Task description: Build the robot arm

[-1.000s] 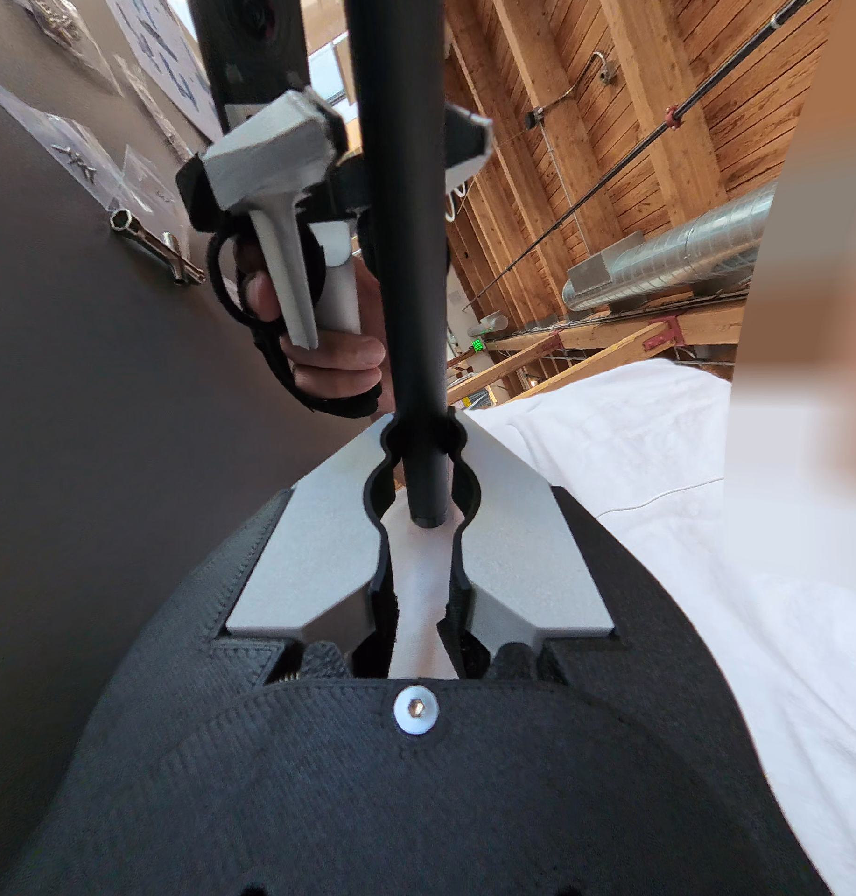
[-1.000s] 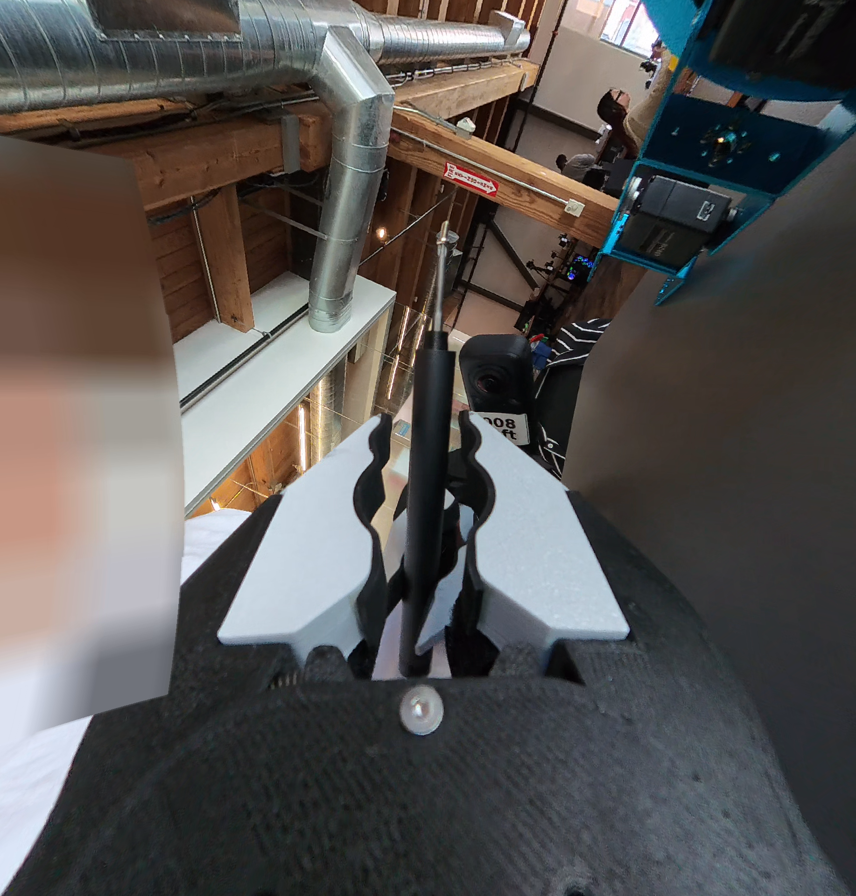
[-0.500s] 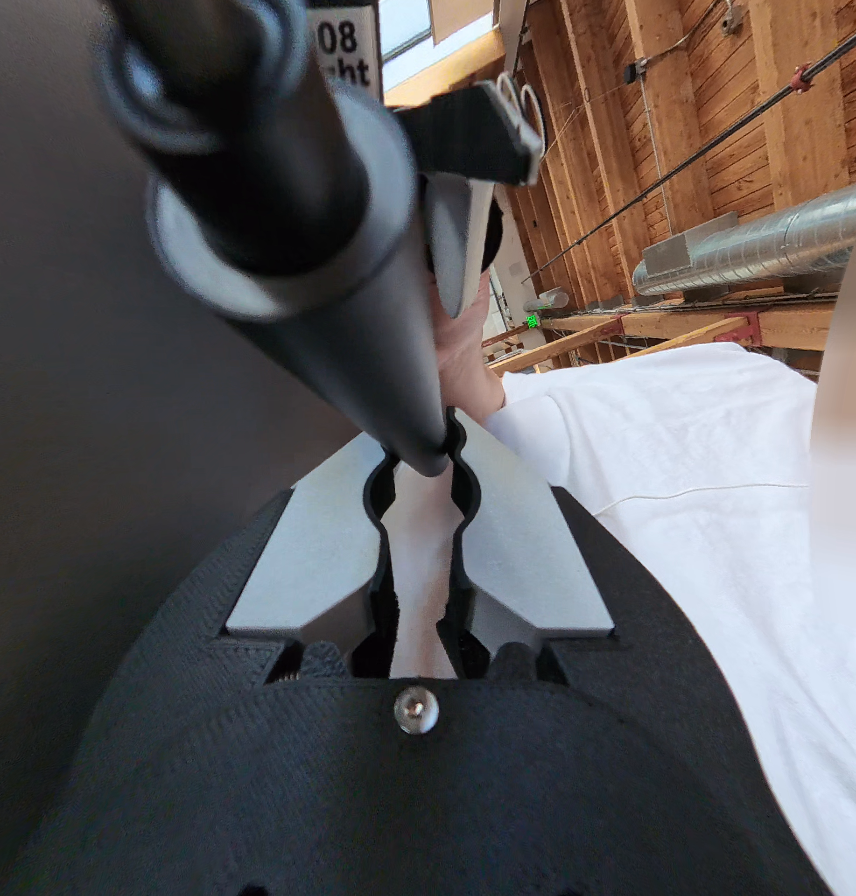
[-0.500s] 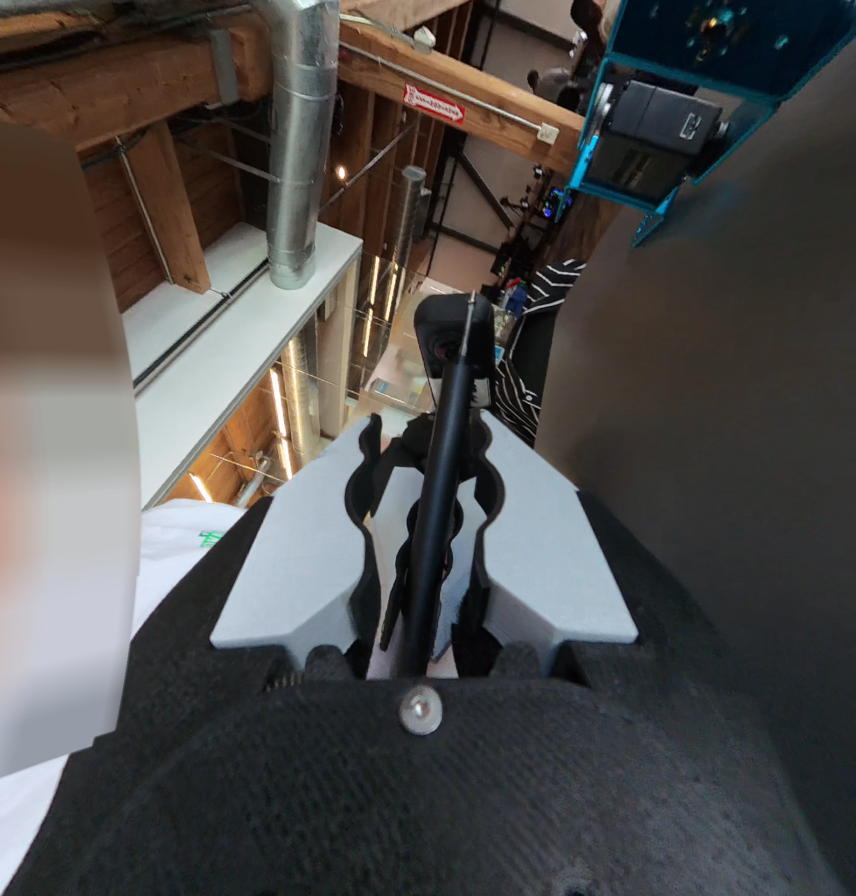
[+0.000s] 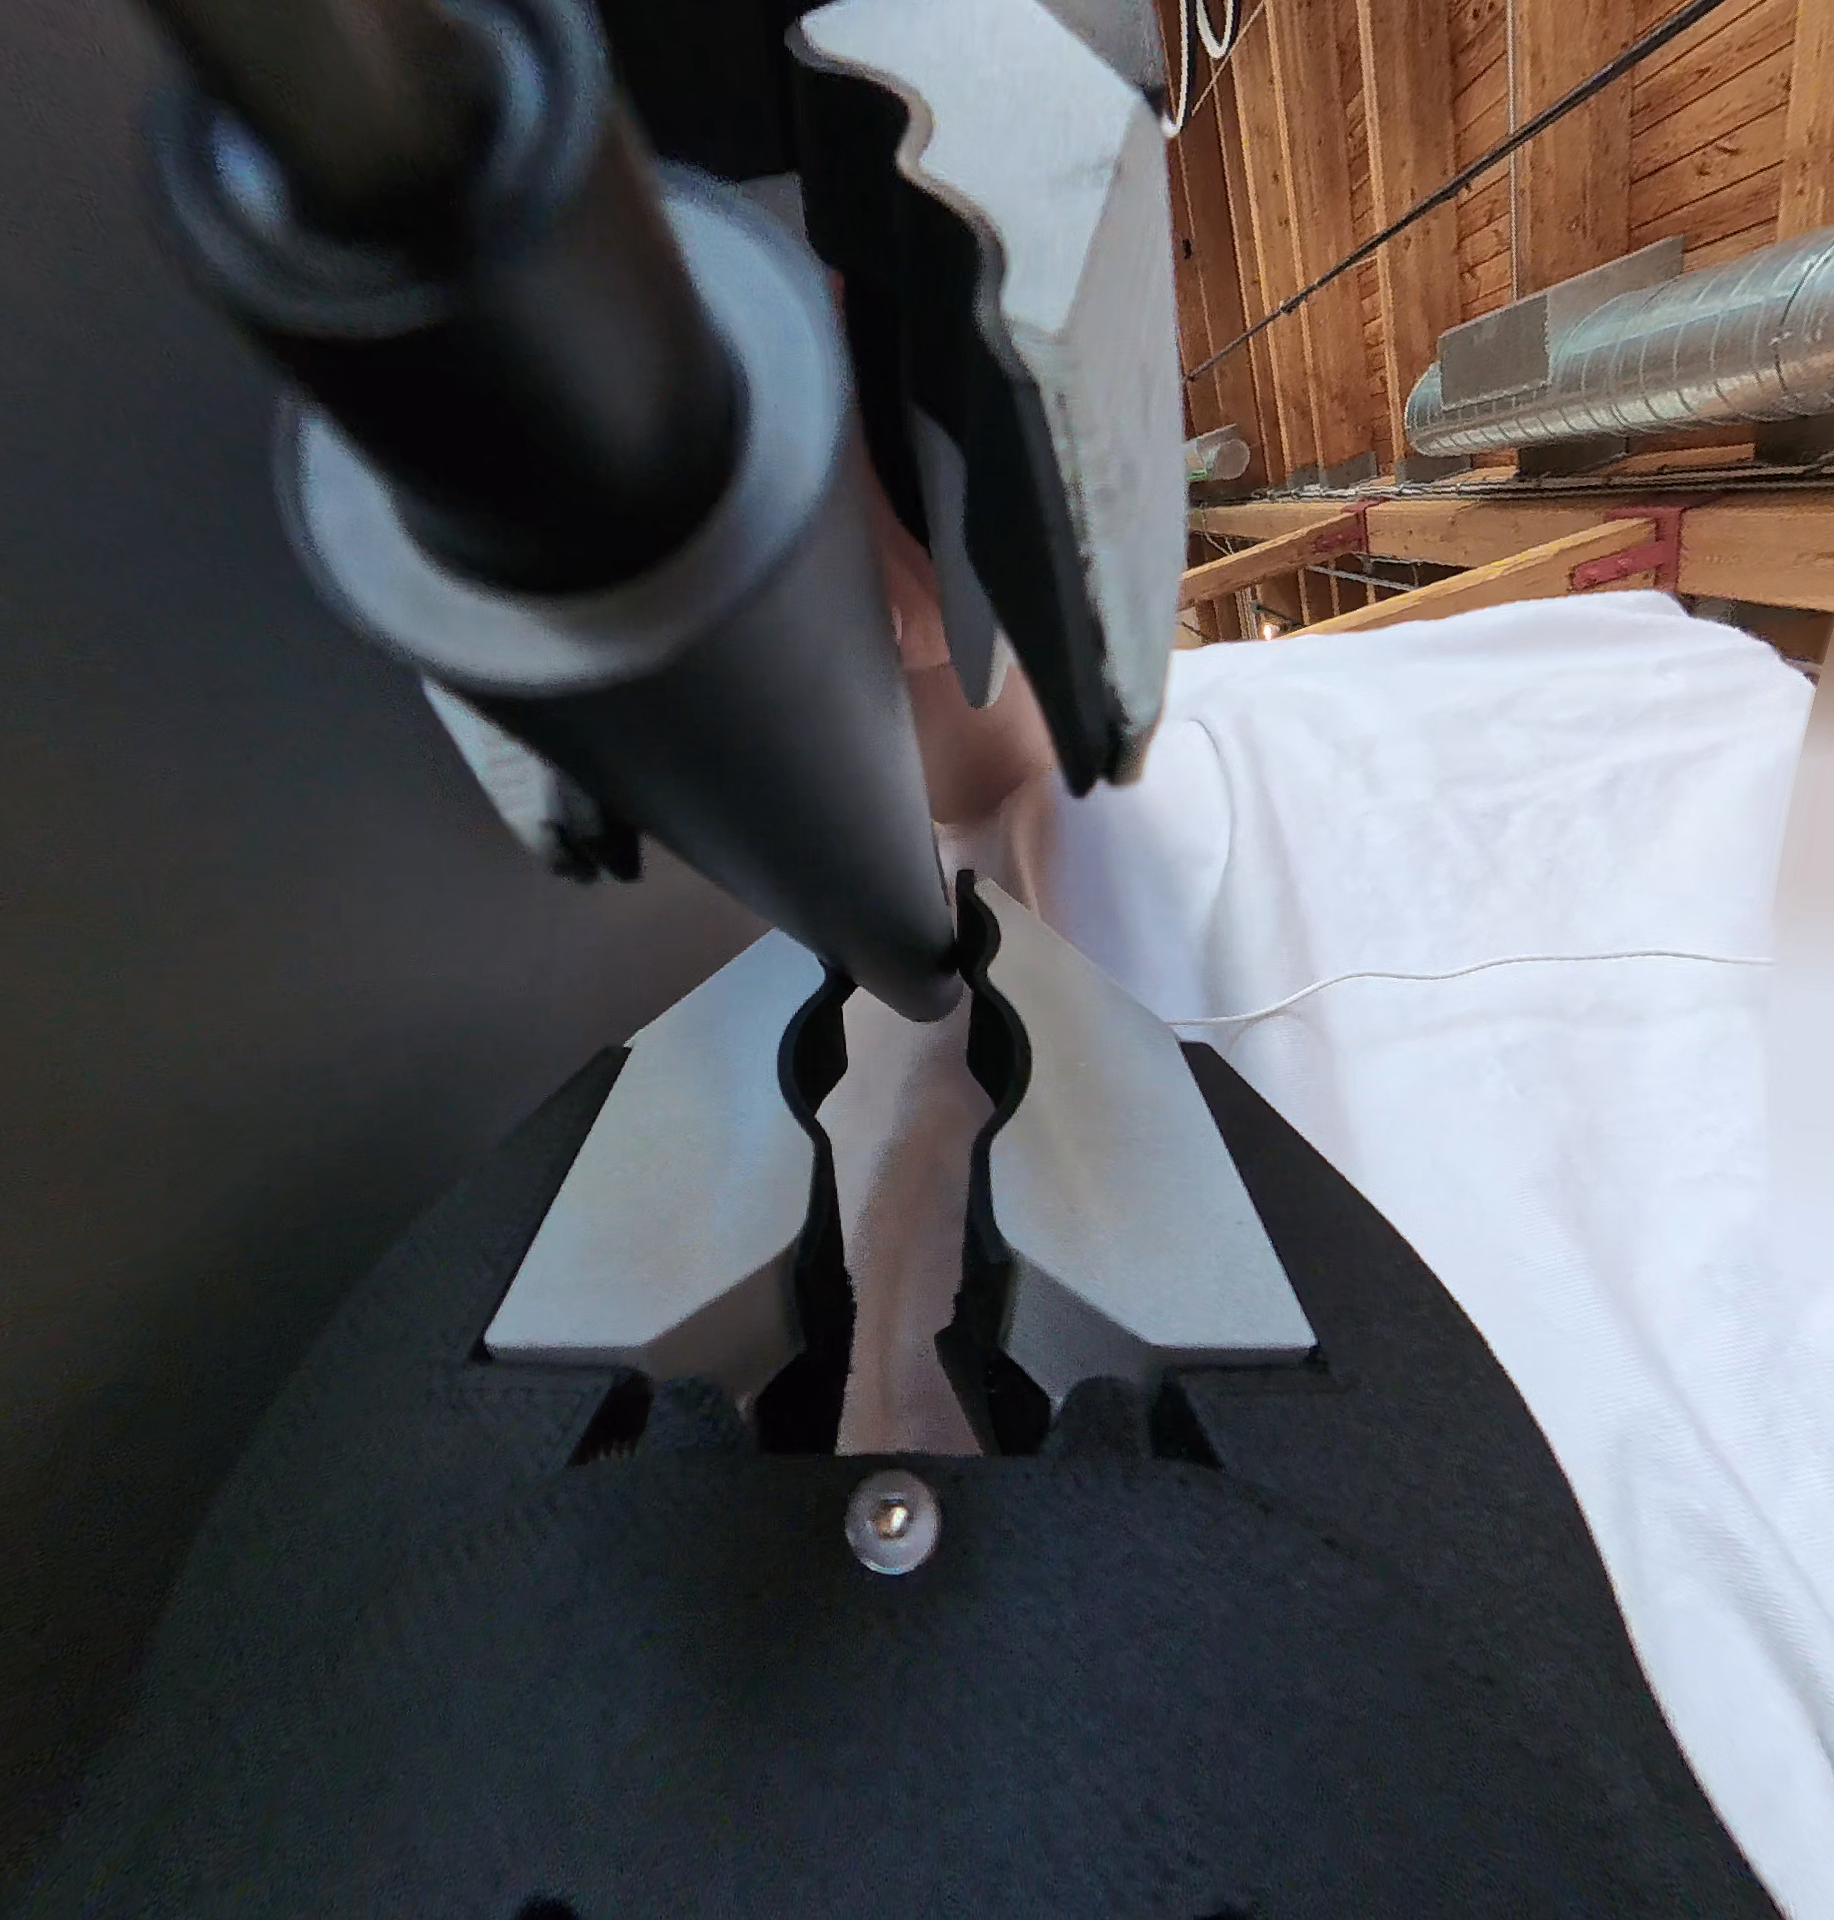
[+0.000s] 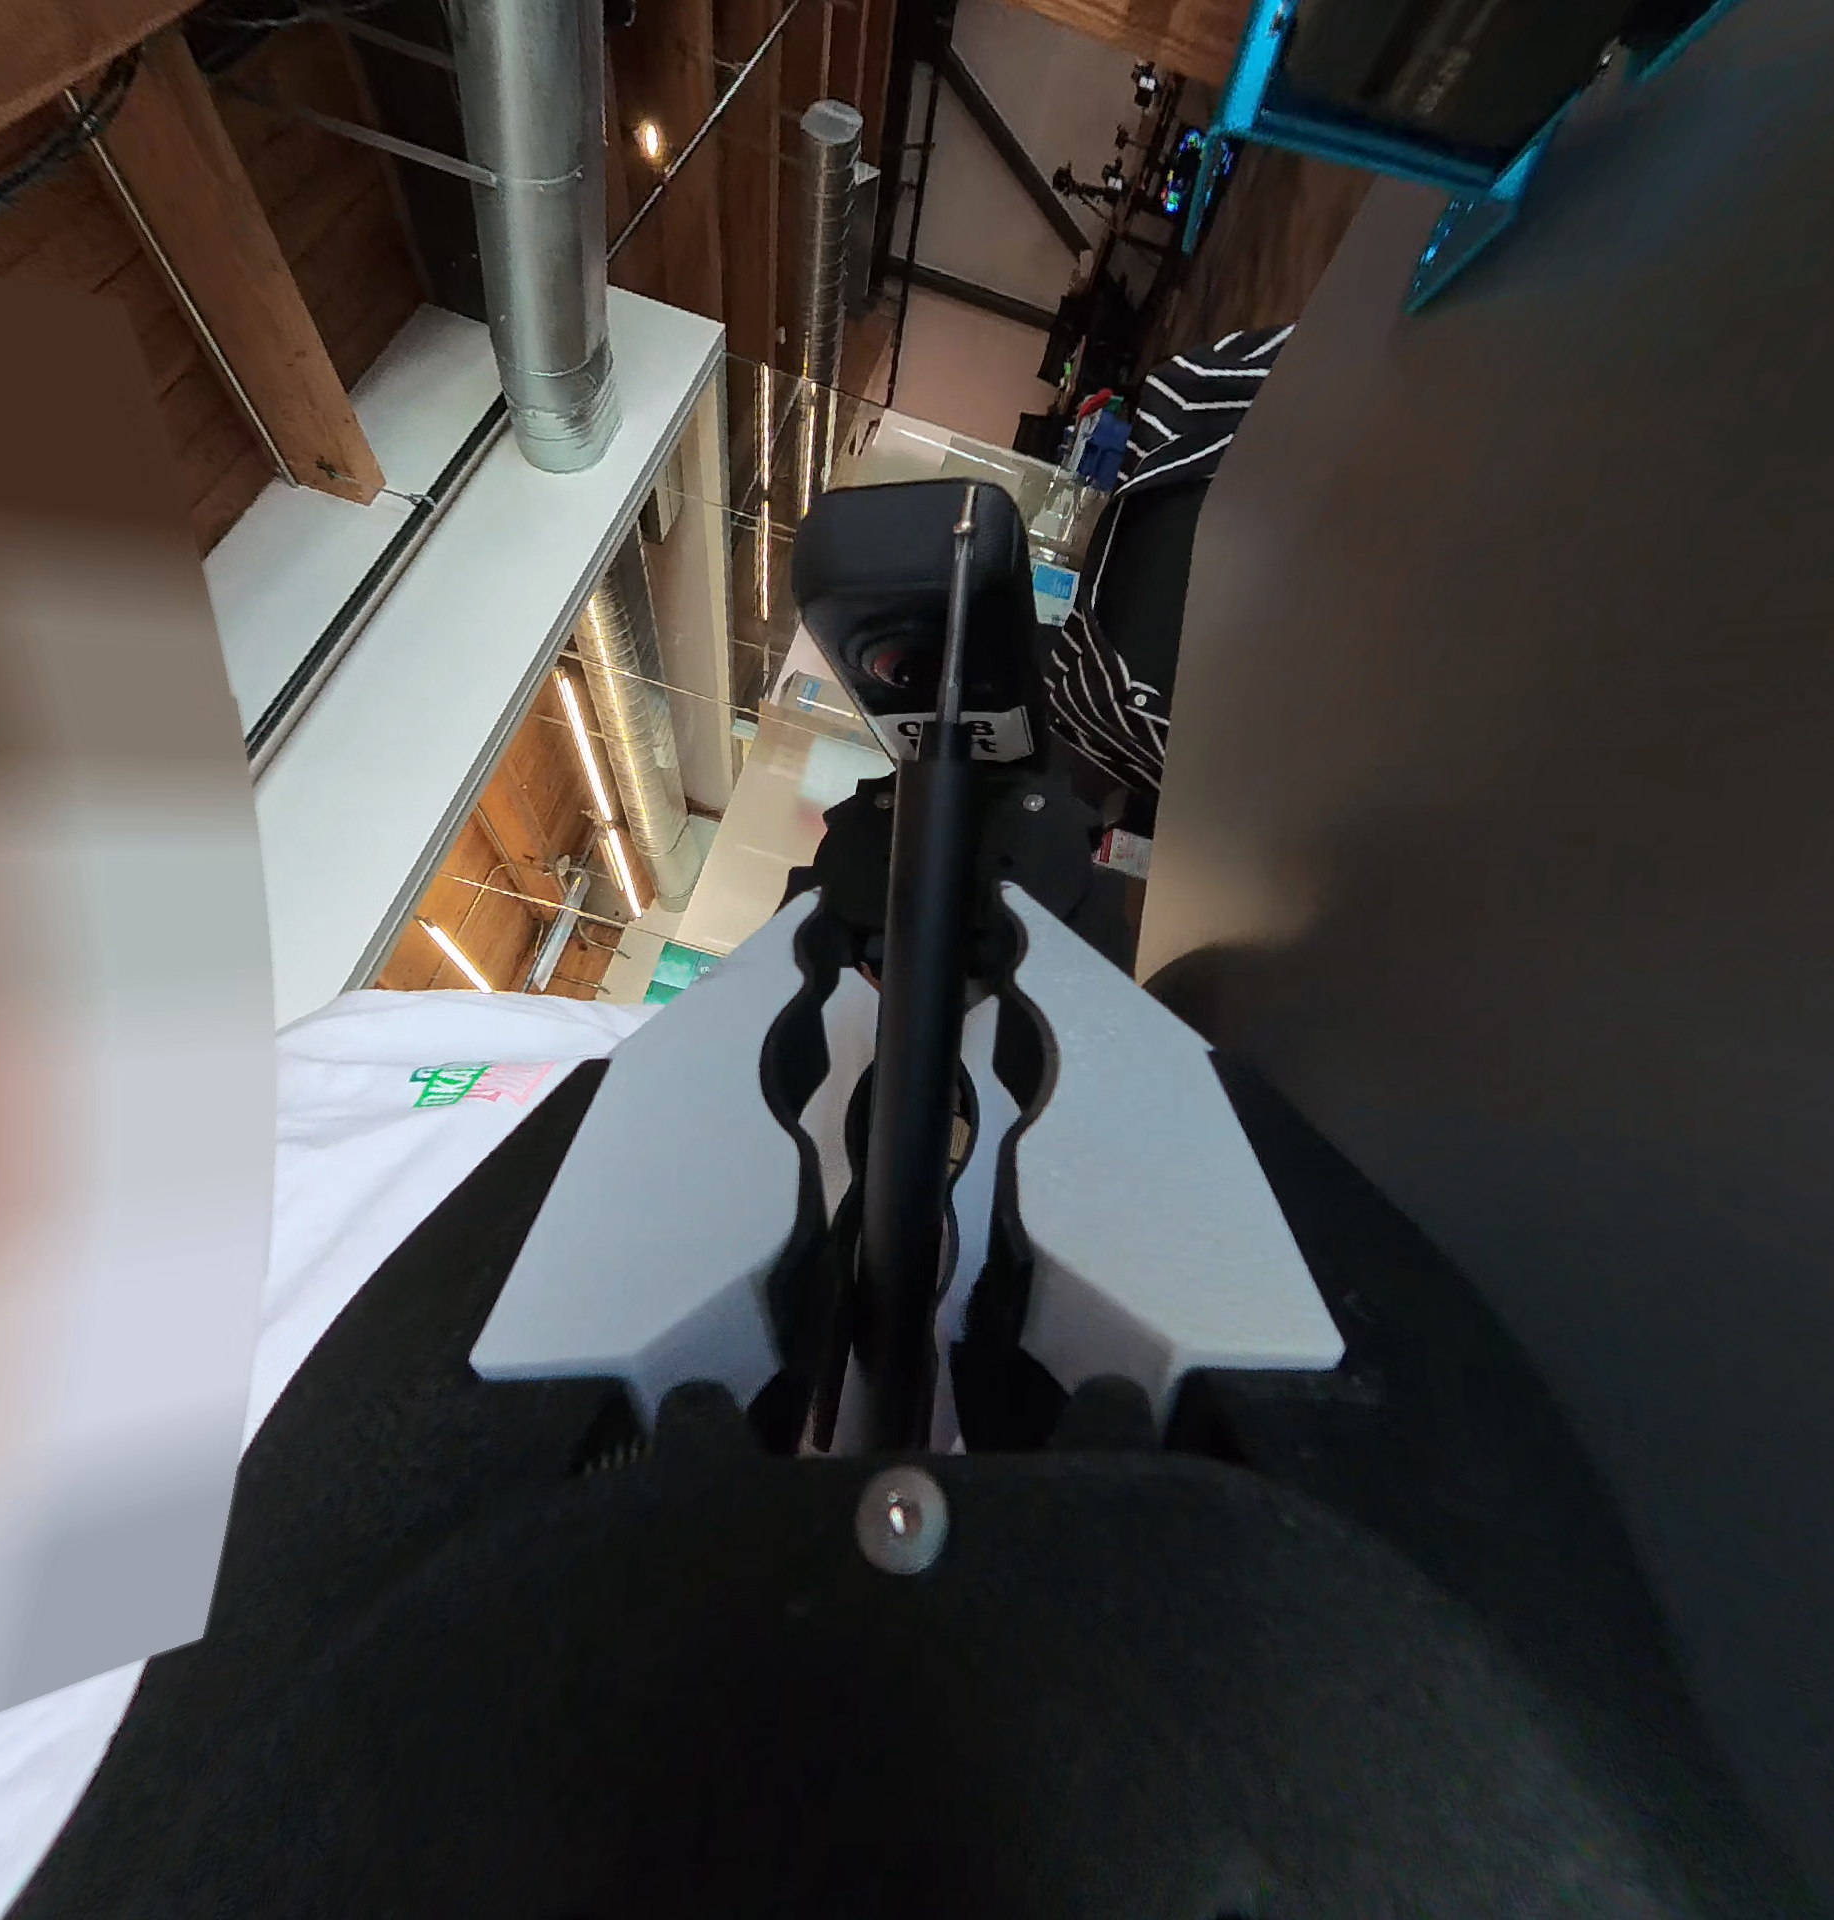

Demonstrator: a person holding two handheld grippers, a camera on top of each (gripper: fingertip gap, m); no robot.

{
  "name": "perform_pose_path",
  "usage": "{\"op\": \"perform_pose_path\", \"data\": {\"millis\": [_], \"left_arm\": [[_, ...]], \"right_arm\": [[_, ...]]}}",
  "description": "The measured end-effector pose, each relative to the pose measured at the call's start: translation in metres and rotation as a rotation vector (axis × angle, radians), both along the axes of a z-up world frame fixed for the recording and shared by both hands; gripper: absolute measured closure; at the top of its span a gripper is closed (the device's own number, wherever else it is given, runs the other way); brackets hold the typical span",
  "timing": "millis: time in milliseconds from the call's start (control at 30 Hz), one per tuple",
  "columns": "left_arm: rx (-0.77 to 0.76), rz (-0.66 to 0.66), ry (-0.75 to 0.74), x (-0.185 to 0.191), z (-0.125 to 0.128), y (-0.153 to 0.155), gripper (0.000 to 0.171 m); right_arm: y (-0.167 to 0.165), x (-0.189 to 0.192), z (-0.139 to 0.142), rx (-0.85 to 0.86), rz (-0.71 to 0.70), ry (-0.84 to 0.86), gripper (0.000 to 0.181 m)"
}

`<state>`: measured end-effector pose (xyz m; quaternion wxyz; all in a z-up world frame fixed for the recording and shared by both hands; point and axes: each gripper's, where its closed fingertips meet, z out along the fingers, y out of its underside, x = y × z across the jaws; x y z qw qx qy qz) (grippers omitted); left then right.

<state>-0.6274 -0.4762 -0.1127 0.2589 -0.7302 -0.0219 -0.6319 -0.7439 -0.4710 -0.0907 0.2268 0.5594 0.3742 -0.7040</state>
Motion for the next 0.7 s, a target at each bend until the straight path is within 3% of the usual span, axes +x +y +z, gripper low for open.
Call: {"op": "perform_pose_path", "data": {"millis": [100, 267, 700], "left_arm": [[-0.005, -0.021, 0.003, 0.002, -0.002, -0.006, 0.155], [-0.008, -0.032, 0.013, 0.003, -0.002, -0.01, 0.155], [-0.021, 0.013, -0.071, 0.008, 0.004, 0.001, 0.155]], "right_arm": [[-0.005, 0.0, -0.003, 0.004, 0.034, -0.013, 0.165], [-0.006, 0.002, -0.002, -0.006, 0.051, -0.012, 0.165], [0.025, 0.017, 0.005, -0.026, -0.102, 0.026, 0.165]]}}
